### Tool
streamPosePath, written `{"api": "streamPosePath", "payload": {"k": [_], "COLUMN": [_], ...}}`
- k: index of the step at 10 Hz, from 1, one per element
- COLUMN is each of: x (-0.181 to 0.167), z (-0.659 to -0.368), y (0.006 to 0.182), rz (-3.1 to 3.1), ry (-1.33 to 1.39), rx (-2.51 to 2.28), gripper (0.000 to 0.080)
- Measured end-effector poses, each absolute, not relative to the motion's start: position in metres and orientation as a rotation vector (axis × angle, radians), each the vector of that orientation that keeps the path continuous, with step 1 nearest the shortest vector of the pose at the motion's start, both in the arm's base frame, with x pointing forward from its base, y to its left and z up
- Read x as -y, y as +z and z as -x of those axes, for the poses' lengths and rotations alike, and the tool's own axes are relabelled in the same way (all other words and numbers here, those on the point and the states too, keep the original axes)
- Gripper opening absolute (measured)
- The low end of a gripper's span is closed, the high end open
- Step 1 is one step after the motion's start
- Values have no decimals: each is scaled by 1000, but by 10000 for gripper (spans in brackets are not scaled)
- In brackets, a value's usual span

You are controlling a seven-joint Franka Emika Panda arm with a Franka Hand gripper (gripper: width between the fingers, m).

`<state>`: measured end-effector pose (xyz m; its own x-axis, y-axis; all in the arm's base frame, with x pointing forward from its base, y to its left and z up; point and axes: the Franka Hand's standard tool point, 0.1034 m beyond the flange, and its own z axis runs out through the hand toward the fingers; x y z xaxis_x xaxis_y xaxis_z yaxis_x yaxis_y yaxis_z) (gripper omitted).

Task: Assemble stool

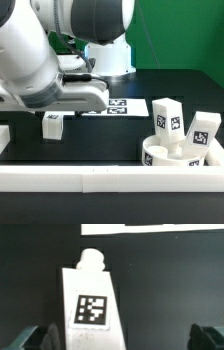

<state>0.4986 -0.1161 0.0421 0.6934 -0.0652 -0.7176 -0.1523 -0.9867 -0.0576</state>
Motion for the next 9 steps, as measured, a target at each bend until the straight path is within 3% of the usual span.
{"api": "streamPosePath", "payload": {"k": [9], "x": [126], "z": [-482], "y": [8], "rz": [2809], "ry": [1182], "rx": [-228], "gripper": [648]}}
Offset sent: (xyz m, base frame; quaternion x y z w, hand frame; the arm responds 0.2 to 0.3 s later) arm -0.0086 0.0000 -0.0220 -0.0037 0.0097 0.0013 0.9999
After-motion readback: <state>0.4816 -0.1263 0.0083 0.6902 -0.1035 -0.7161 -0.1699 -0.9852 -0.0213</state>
